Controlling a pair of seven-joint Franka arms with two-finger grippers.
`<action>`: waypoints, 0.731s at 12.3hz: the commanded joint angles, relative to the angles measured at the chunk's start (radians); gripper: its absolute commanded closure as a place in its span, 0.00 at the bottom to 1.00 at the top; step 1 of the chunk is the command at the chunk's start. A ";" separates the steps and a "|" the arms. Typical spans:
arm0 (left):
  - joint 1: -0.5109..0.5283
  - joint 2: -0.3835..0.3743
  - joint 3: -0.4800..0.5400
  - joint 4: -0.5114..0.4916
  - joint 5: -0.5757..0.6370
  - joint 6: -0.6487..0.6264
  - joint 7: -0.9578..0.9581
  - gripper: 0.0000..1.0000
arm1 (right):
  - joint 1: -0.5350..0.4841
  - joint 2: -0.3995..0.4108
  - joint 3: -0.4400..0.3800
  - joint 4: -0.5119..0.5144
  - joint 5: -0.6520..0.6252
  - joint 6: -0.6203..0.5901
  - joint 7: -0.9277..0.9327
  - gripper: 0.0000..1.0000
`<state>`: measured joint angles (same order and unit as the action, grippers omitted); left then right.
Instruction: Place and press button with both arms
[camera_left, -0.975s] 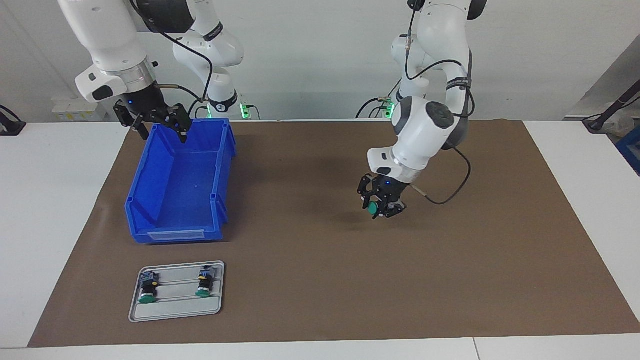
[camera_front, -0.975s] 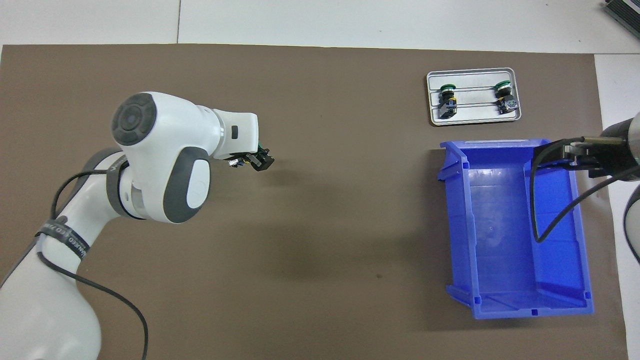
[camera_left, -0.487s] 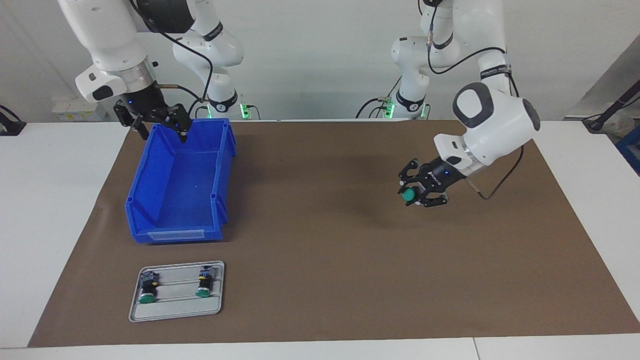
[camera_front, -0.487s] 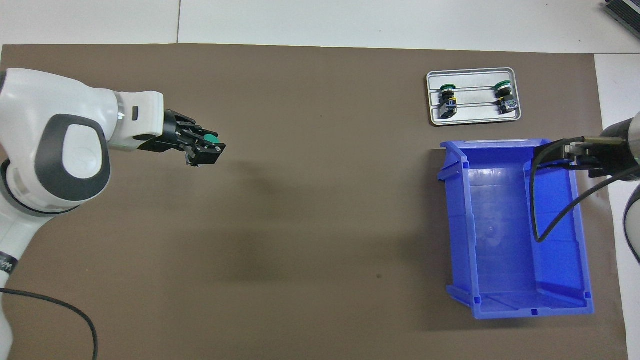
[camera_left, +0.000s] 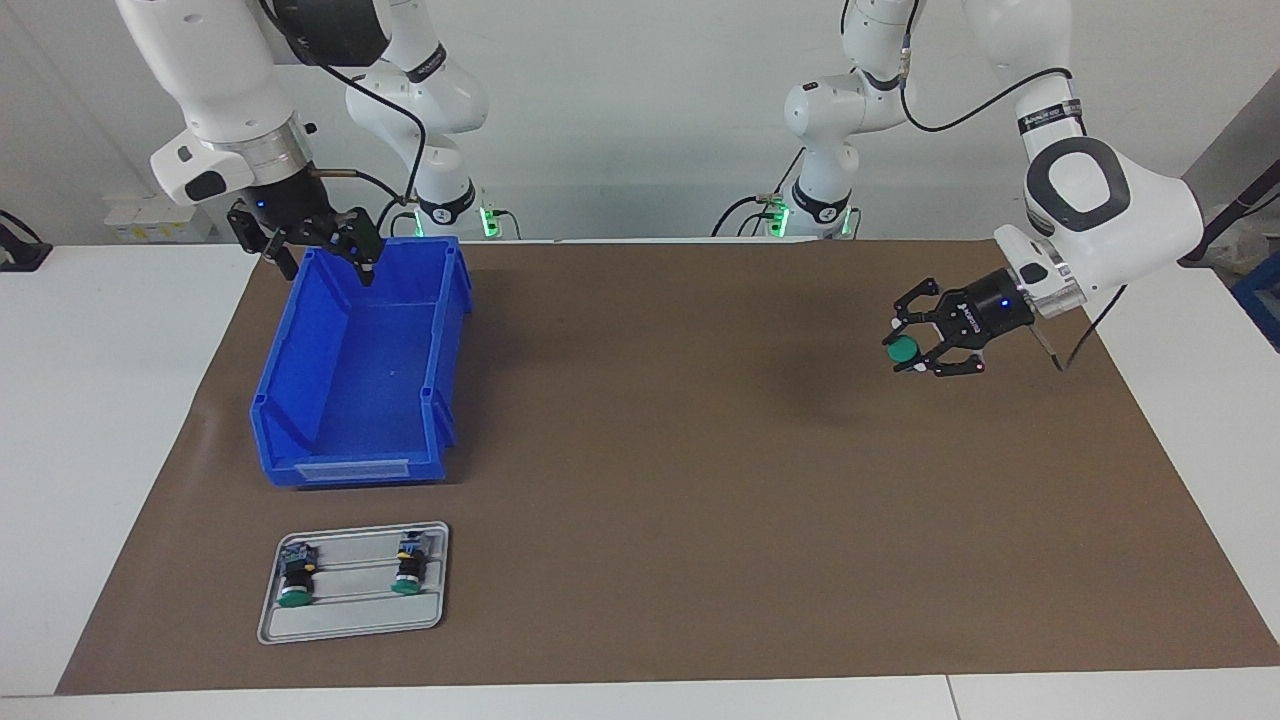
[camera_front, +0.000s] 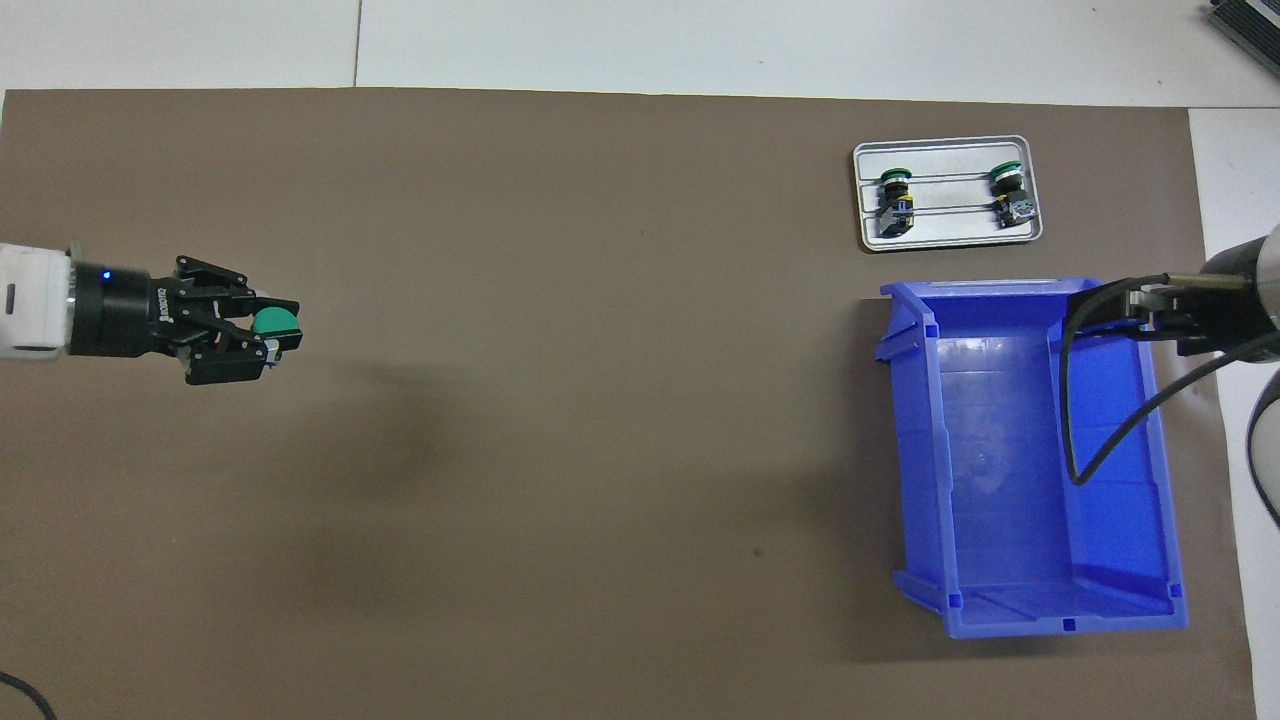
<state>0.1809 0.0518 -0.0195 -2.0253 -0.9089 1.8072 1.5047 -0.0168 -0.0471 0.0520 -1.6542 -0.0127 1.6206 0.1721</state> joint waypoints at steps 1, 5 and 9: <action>0.048 -0.124 -0.010 -0.202 -0.094 0.035 0.161 0.94 | -0.008 -0.010 0.002 -0.009 0.022 0.004 -0.023 0.00; 0.019 -0.205 -0.013 -0.400 -0.334 0.177 0.288 0.94 | -0.008 -0.010 0.002 -0.009 0.022 0.004 -0.023 0.00; -0.156 -0.190 -0.013 -0.447 -0.745 0.404 0.314 0.91 | -0.008 -0.008 0.002 -0.009 0.022 0.002 -0.023 0.00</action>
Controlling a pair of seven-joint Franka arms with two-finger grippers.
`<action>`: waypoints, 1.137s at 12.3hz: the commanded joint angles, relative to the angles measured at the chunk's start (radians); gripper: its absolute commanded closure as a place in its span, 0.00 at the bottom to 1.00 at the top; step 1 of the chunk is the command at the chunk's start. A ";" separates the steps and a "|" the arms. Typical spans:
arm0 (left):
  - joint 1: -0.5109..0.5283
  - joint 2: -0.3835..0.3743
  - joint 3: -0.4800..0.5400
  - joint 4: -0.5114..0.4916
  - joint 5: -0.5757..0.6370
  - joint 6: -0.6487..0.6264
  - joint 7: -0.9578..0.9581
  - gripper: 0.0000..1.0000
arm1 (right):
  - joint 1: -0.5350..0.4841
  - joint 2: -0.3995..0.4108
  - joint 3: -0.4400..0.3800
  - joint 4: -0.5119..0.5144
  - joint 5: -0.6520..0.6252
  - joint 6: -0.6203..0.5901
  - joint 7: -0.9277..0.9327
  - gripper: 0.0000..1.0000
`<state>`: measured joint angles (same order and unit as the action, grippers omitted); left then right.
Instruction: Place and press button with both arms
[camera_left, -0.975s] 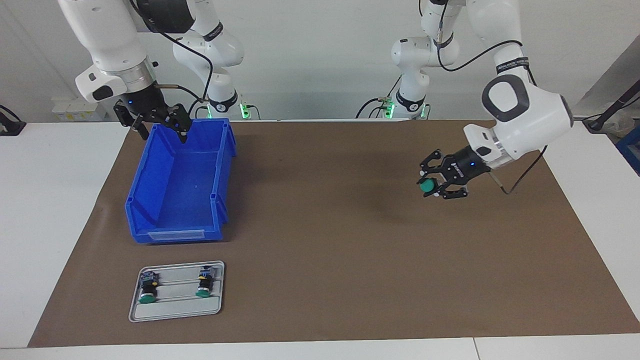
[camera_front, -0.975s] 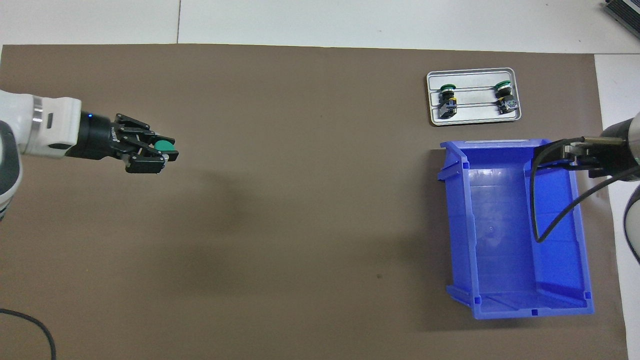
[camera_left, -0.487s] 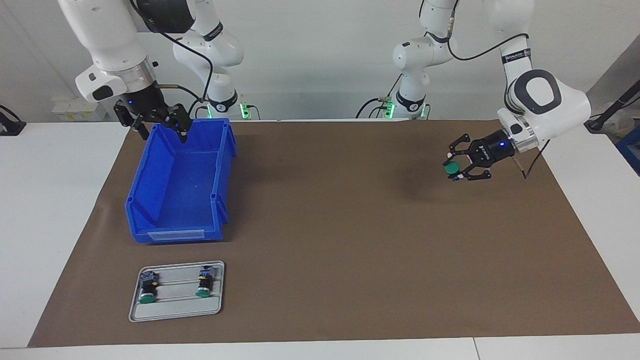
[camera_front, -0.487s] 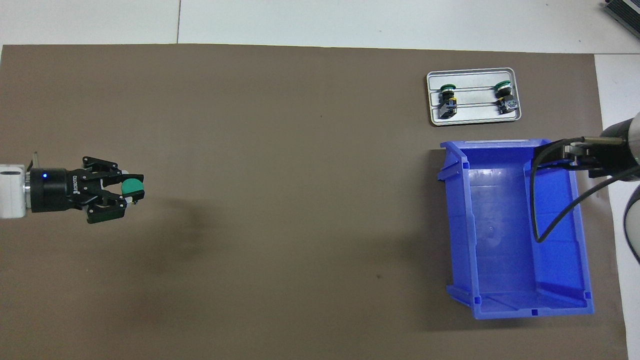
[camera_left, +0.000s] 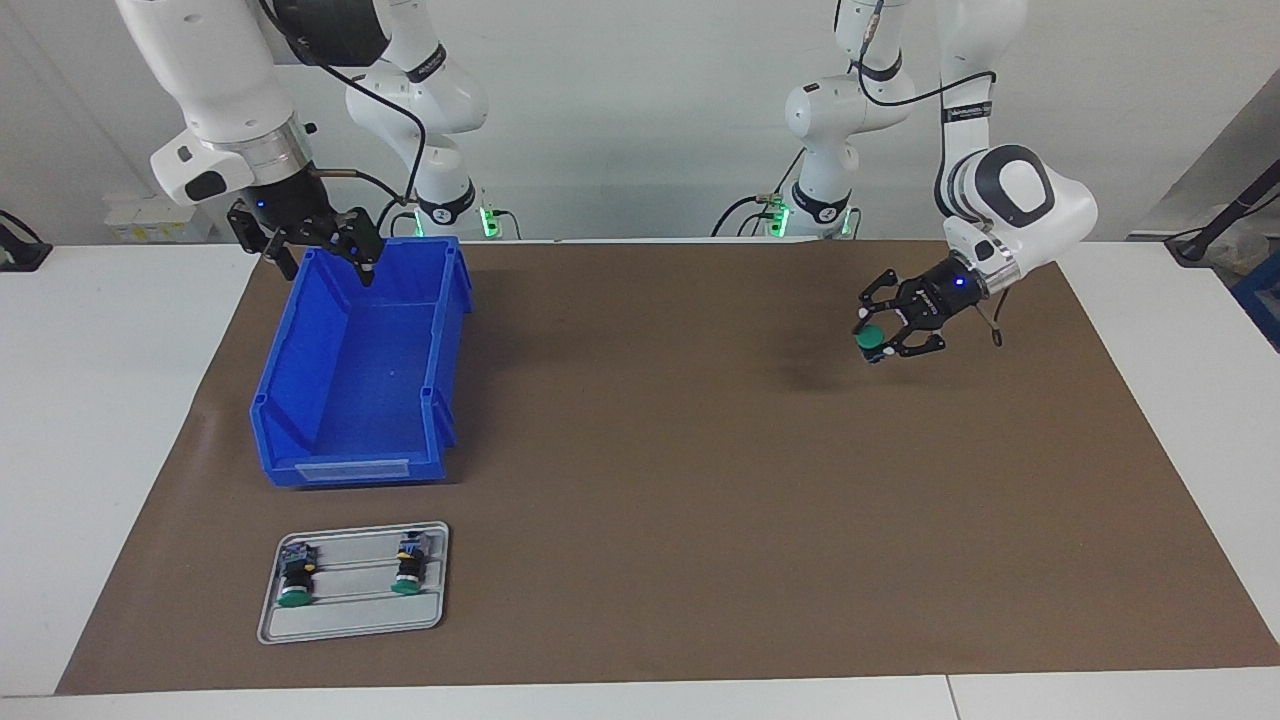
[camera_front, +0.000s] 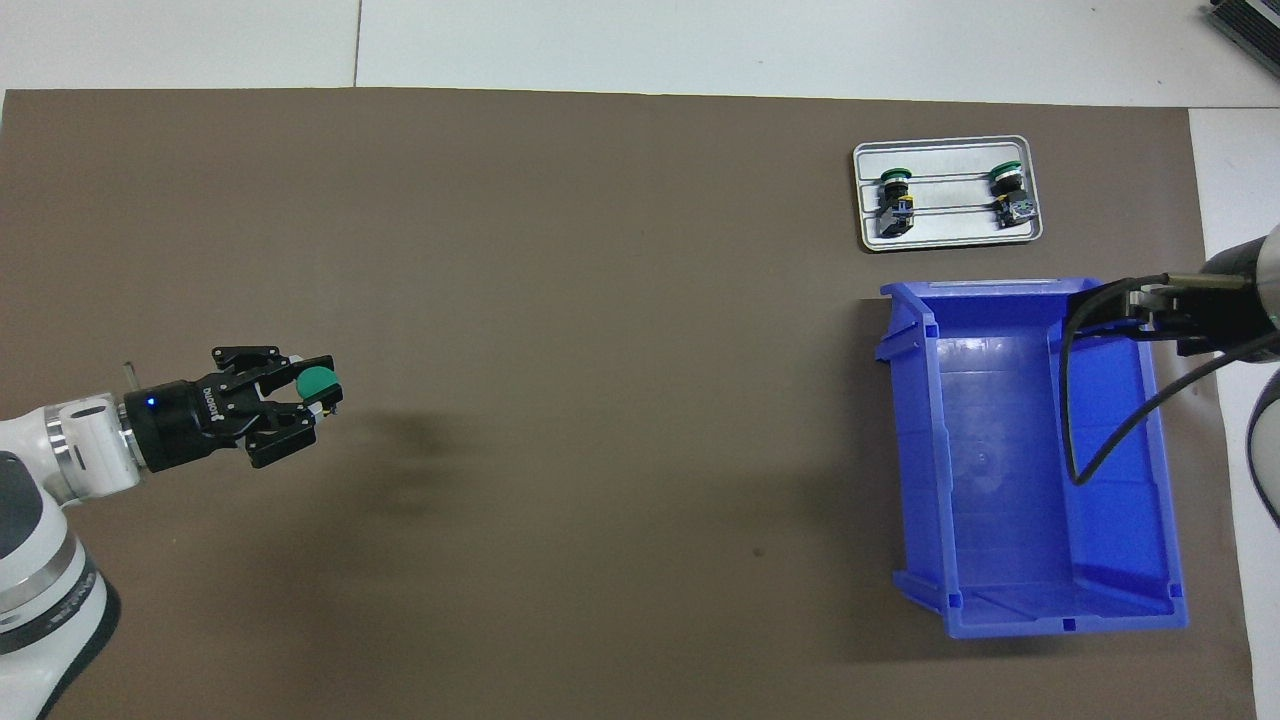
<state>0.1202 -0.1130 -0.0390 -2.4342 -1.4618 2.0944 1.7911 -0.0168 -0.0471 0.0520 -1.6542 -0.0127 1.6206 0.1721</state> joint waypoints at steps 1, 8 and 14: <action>-0.162 -0.010 0.007 -0.037 -0.315 0.200 0.077 0.92 | -0.008 -0.010 0.002 -0.009 0.022 0.002 -0.023 0.00; -0.293 0.058 0.007 -0.037 -0.626 0.294 0.238 0.99 | -0.008 -0.010 0.002 -0.009 0.022 0.002 -0.023 0.00; -0.346 0.142 0.005 -0.039 -0.827 0.251 0.491 0.98 | -0.008 -0.010 0.002 -0.009 0.022 0.004 -0.023 0.00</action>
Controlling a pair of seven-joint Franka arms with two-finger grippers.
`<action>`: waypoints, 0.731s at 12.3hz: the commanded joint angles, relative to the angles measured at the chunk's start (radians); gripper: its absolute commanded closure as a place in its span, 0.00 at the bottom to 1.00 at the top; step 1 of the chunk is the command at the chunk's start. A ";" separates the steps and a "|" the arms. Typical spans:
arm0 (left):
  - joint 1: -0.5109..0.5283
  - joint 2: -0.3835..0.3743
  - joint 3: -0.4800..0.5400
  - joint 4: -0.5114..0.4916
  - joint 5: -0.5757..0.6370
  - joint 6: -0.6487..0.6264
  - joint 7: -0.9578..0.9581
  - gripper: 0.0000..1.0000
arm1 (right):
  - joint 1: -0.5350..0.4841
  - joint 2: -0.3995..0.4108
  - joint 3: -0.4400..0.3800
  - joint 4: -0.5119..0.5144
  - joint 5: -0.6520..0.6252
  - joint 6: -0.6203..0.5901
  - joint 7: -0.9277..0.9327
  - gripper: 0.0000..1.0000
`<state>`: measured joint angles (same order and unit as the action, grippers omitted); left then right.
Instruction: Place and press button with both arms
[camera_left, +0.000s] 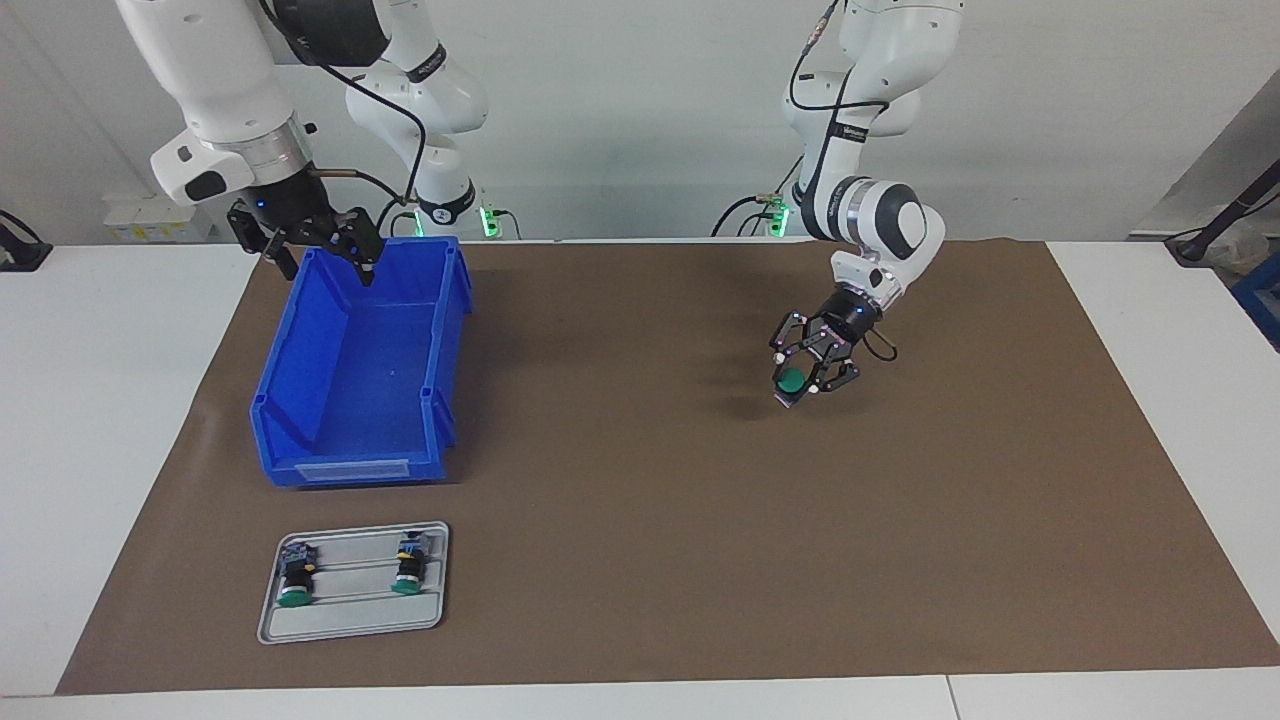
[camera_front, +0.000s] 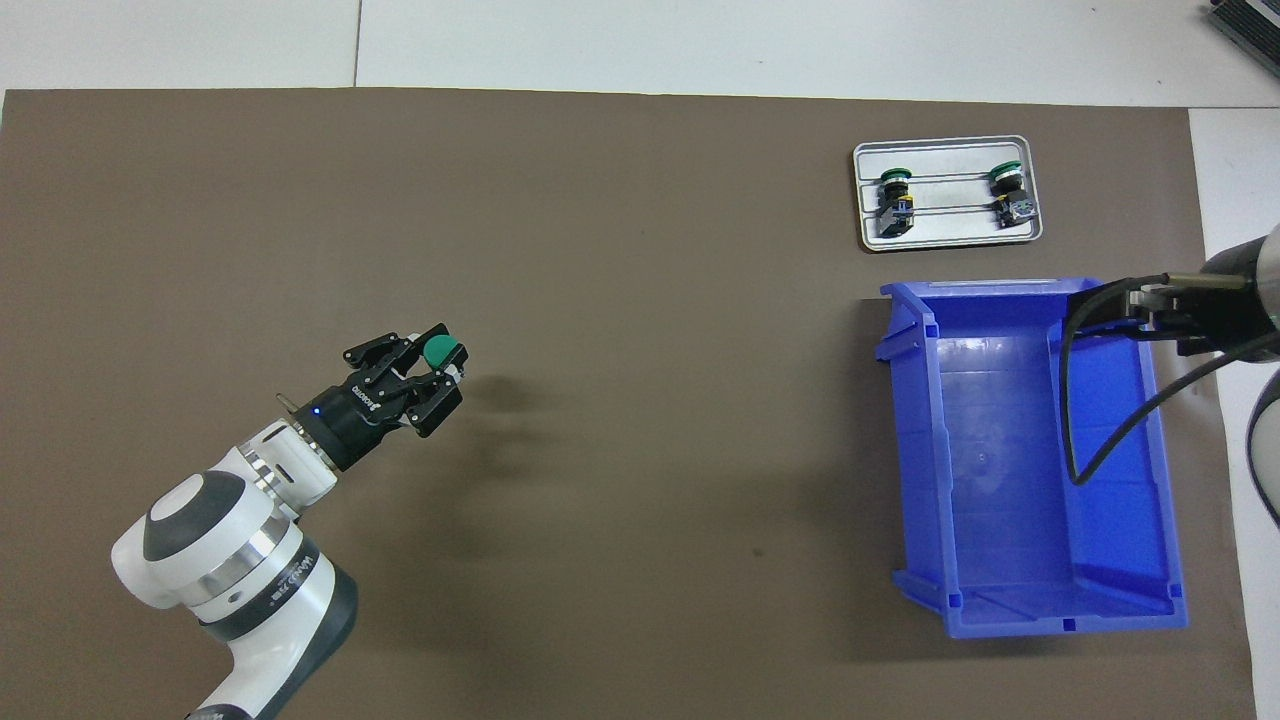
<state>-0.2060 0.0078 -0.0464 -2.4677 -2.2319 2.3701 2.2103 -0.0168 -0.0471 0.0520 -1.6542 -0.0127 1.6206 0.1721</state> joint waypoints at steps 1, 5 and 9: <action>-0.022 0.033 0.013 -0.010 -0.086 -0.052 0.110 0.99 | -0.008 -0.010 0.002 -0.009 0.022 0.004 -0.023 0.00; -0.023 0.066 0.014 -0.037 -0.123 -0.138 0.167 0.99 | -0.008 -0.008 0.002 -0.009 0.022 0.002 -0.023 0.00; -0.015 0.109 0.016 -0.066 -0.123 -0.205 0.227 0.97 | -0.008 -0.010 0.002 -0.009 0.022 0.002 -0.023 0.00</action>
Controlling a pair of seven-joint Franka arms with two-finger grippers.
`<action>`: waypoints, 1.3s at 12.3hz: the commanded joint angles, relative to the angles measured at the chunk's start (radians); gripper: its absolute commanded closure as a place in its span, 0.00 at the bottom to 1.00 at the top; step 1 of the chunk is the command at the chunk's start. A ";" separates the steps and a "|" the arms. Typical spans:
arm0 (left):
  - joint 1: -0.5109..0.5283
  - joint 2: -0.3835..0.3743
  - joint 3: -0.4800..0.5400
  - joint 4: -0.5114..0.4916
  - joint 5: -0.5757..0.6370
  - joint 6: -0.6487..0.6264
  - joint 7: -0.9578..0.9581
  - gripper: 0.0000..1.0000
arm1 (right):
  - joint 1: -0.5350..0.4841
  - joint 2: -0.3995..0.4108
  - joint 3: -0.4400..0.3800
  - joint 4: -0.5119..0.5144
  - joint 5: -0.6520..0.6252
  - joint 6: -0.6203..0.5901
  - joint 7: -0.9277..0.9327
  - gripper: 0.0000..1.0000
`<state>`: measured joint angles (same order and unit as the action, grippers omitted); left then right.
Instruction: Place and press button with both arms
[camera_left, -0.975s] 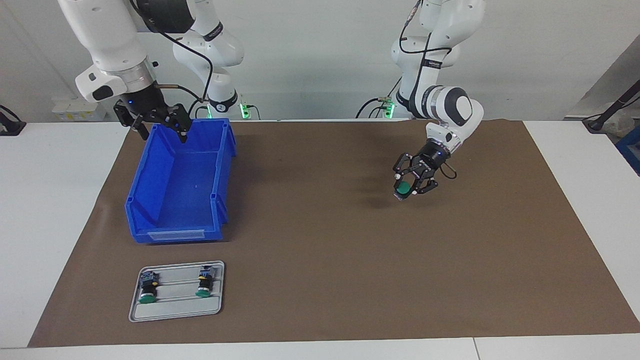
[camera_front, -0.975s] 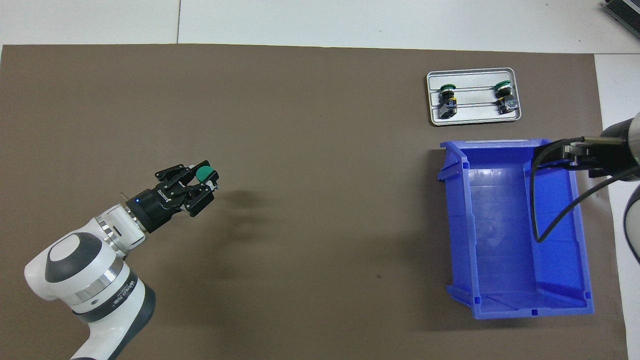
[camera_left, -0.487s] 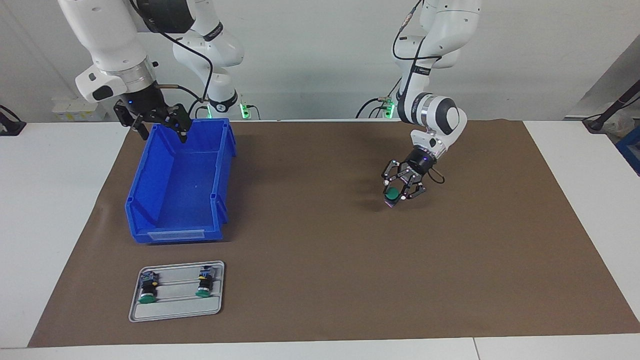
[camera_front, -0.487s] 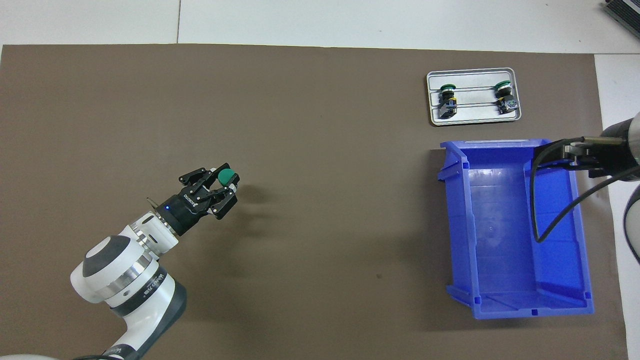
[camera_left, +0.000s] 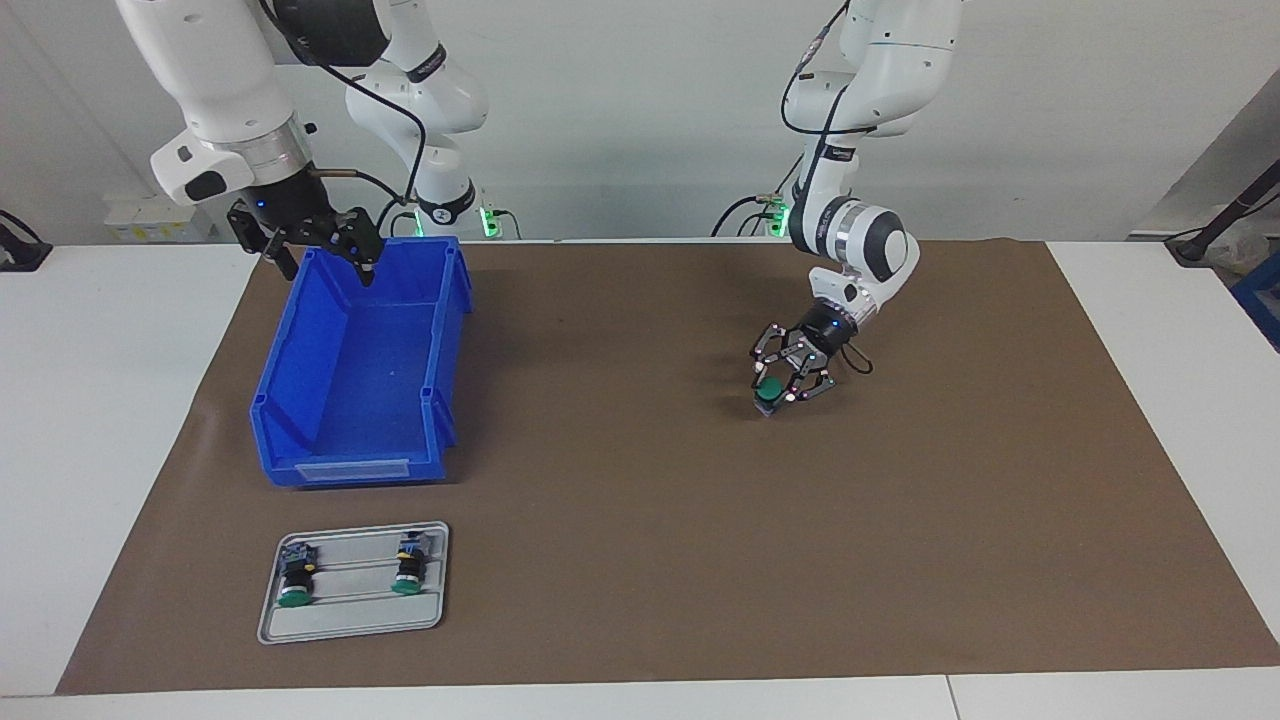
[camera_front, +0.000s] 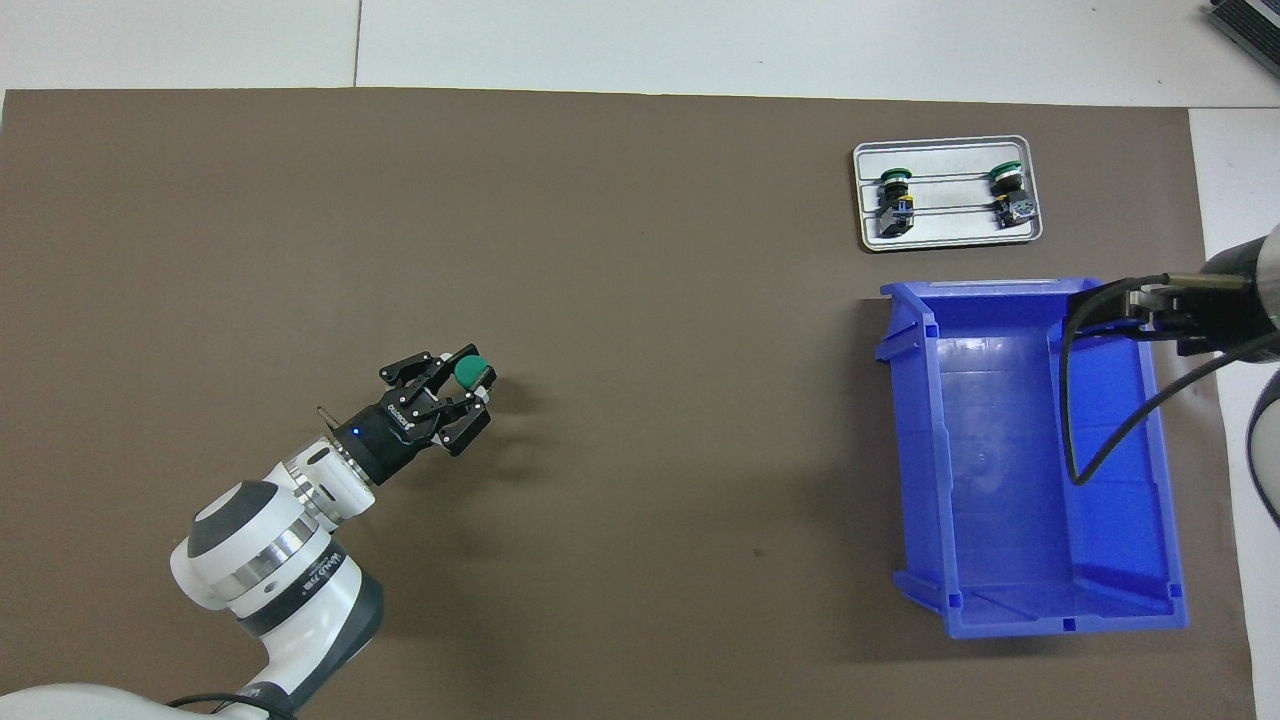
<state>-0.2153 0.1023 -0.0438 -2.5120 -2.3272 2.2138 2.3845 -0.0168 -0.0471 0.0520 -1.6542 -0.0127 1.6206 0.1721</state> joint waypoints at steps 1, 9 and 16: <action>-0.004 0.019 0.013 -0.036 -0.027 -0.061 0.074 0.97 | -0.008 -0.010 0.002 -0.009 0.022 0.004 -0.023 0.00; 0.002 0.028 0.015 -0.067 -0.027 -0.080 0.130 0.66 | -0.008 -0.008 0.002 -0.009 0.022 0.002 -0.023 0.00; 0.011 0.024 0.015 -0.087 -0.027 -0.092 0.159 0.27 | -0.008 -0.010 0.002 -0.009 0.022 0.002 -0.023 0.00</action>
<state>-0.2137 0.1300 -0.0342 -2.5719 -2.3375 2.1402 2.5103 -0.0168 -0.0471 0.0520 -1.6542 -0.0127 1.6205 0.1721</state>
